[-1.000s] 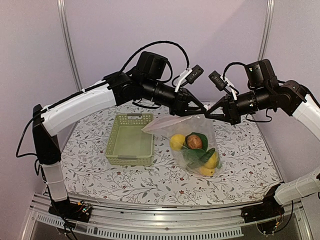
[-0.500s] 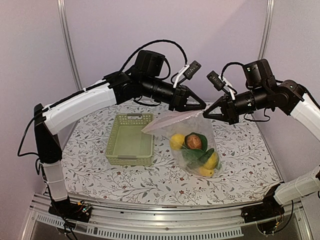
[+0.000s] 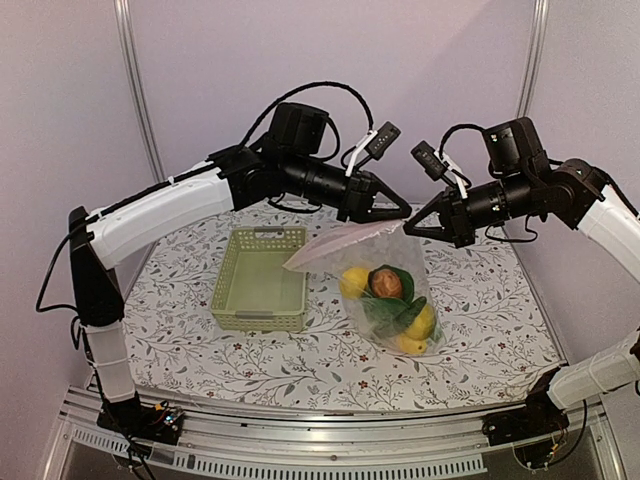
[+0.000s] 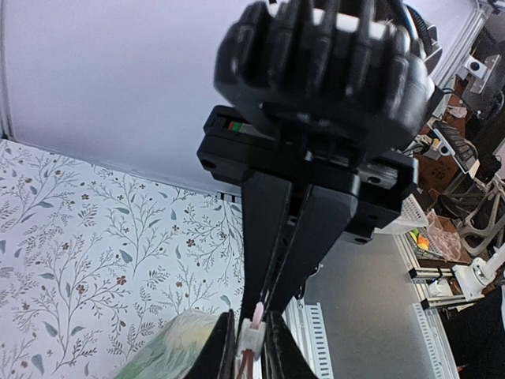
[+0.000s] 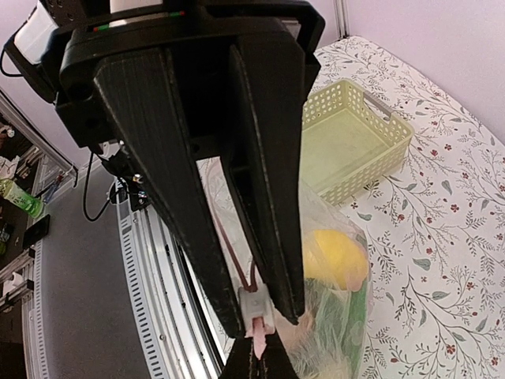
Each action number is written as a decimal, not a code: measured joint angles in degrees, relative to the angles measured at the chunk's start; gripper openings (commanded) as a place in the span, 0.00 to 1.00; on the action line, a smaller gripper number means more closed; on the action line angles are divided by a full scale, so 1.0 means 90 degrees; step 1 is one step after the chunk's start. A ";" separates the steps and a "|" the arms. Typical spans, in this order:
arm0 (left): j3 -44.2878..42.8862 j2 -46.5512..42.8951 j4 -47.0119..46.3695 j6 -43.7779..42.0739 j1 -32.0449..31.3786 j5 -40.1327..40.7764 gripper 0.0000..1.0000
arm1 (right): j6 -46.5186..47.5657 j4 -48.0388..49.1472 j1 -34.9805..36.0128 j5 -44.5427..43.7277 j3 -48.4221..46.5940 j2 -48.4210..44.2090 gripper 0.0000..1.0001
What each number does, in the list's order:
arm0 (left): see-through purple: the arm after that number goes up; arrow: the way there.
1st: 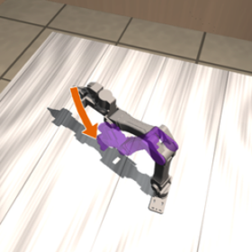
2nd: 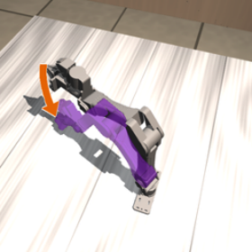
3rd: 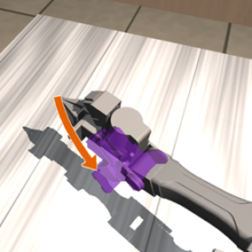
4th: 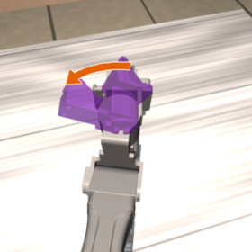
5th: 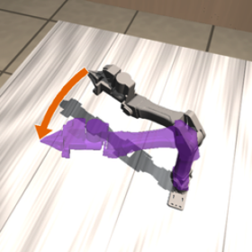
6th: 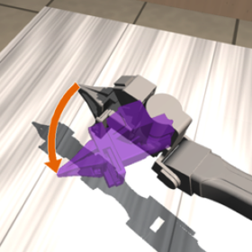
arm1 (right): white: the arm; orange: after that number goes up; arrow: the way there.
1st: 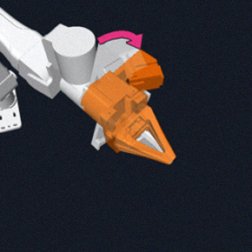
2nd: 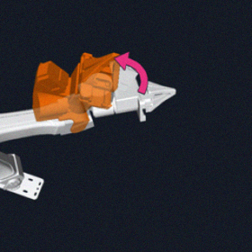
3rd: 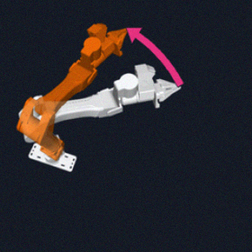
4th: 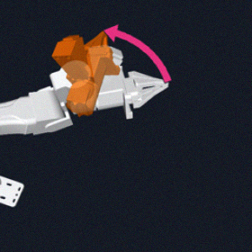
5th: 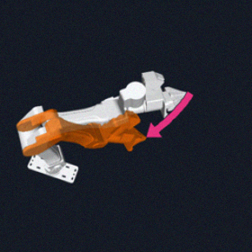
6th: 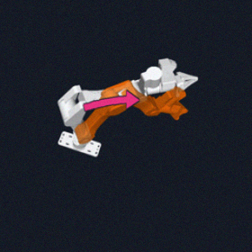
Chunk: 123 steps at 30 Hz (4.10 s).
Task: Place the food in the zip-top bag and seal the zipper
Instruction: Zip the zipper of the food storage bag, then place the zipper food storage bag at the center of the board.
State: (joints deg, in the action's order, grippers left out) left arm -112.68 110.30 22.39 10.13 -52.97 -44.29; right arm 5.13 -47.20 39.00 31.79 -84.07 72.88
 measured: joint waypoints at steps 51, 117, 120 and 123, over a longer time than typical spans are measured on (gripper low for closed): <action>0.1020 -0.0765 0.0498 -0.0537 0.0199 0.0658 0.00 | -0.0134 0.0012 -0.0442 -0.0413 0.0051 -0.0085 0.00; 0.3388 -0.3208 0.0580 -0.0512 0.1780 0.3143 0.72 | -0.0527 0.0180 -0.0865 -0.1331 -0.0721 0.0369 0.52; 0.3162 -0.3118 0.0491 -0.0381 0.1780 0.3334 0.71 | -0.0675 0.0216 -0.0874 -0.1326 -0.0935 0.0374 0.52; 0.3077 -0.3087 0.0442 -0.0282 0.1780 0.3422 0.71 | -0.0816 0.0243 -0.0879 -0.1326 -0.0964 0.0379 0.53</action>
State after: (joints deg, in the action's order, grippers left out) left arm -84.99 82.52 26.37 7.60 -36.95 -13.50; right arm -2.22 -45.01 31.09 19.86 -92.75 76.29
